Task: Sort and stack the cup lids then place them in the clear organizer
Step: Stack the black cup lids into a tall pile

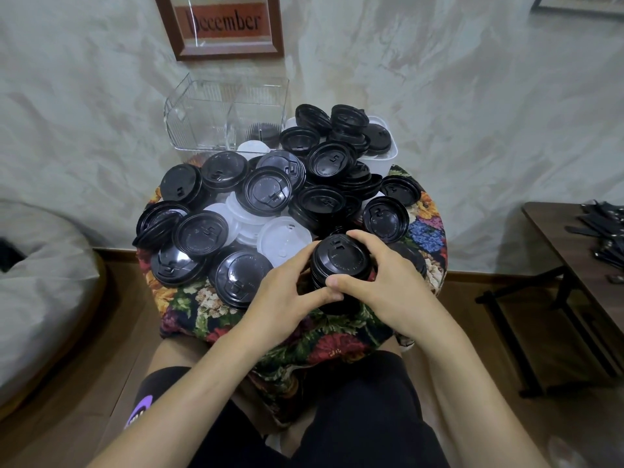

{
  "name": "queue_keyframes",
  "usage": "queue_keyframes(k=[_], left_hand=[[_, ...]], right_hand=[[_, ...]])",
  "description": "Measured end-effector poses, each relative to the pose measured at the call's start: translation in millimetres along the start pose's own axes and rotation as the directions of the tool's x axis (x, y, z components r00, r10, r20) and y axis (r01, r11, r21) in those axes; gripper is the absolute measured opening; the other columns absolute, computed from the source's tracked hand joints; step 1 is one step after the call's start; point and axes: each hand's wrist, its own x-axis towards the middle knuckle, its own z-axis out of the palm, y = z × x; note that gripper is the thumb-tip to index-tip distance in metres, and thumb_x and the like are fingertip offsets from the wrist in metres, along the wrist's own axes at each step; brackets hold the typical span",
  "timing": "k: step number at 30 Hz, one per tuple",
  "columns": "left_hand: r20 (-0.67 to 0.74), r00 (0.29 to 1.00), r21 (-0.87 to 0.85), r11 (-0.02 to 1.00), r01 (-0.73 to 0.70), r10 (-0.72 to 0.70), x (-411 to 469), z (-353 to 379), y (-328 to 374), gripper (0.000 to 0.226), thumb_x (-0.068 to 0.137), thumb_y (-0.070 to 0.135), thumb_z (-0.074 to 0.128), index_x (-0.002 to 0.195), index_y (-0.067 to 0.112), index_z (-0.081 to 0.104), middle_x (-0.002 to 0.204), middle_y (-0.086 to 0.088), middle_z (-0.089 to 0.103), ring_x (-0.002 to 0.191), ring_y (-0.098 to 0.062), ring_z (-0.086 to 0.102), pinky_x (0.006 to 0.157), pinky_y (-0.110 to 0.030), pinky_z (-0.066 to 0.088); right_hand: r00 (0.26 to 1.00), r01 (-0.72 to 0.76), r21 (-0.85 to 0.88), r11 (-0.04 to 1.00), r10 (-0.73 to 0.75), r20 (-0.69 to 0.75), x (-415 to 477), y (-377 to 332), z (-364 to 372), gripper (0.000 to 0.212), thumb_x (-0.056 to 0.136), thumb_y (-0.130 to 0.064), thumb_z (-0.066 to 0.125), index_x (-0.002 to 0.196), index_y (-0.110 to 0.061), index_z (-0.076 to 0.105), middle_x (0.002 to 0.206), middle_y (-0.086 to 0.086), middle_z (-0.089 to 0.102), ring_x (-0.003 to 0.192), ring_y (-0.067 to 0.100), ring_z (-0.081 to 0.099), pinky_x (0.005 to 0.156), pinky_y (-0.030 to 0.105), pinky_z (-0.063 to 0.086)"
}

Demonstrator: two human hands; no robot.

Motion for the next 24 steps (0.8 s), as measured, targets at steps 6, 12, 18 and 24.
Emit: queue_keyframes(k=[6, 12, 18, 24], left_hand=[[0.006, 1.000, 0.037, 0.999, 0.023, -0.024, -3, -4, 3, 0.092, 0.085, 0.049, 0.080, 0.154, 0.064, 0.021, 0.156, 0.024, 0.045, 0.146, 0.006, 0.036, 0.124, -0.038, 0.033], [0.048, 0.999, 0.018, 1.000, 0.012, -0.013, -3, -6, 1, 0.081, 0.093, 0.039, 0.076, 0.157, 0.053, 0.029, 0.151, 0.032, 0.048, 0.141, 0.012, 0.039, 0.122, -0.032, 0.033], [0.062, 0.998, -0.019, 1.000, -0.009, 0.010, -2, -10, 1, 0.060, 0.100, 0.065, 0.046, 0.157, 0.053, 0.029, 0.157, 0.031, 0.041, 0.148, 0.007, 0.032, 0.126, -0.042, 0.029], [0.079, 0.997, 0.004, 1.000, 0.008, -0.008, -3, -8, -1, 0.059, 0.104, 0.056, 0.047, 0.159, 0.047, 0.029, 0.157, 0.029, 0.041, 0.147, 0.009, 0.033, 0.125, -0.038, 0.031]], right_hand=[[0.999, 0.026, -0.006, 1.000, -0.026, 0.021, 3, 1, -2, 0.085, 0.079, -0.057, 0.082, 0.152, -0.042, 0.041, 0.137, -0.022, 0.059, 0.129, 0.008, 0.055, 0.112, 0.040, 0.044], [0.995, 0.030, 0.273, 0.962, -0.056, 0.086, 0, 15, -2, 0.071, 0.089, -0.039, 0.082, 0.151, -0.038, 0.046, 0.137, -0.030, 0.061, 0.131, -0.008, 0.054, 0.119, 0.037, 0.040], [0.995, 0.038, 0.316, 0.948, -0.066, 0.078, -1, 21, 0, 0.074, 0.084, -0.048, 0.076, 0.150, -0.042, 0.044, 0.140, -0.034, 0.058, 0.136, -0.006, 0.050, 0.122, 0.041, 0.037], [0.996, 0.034, 0.314, 0.949, -0.060, 0.073, -1, 24, 2, 0.083, 0.083, -0.047, 0.079, 0.156, -0.036, 0.043, 0.144, -0.030, 0.057, 0.139, -0.004, 0.049, 0.123, 0.042, 0.035]])
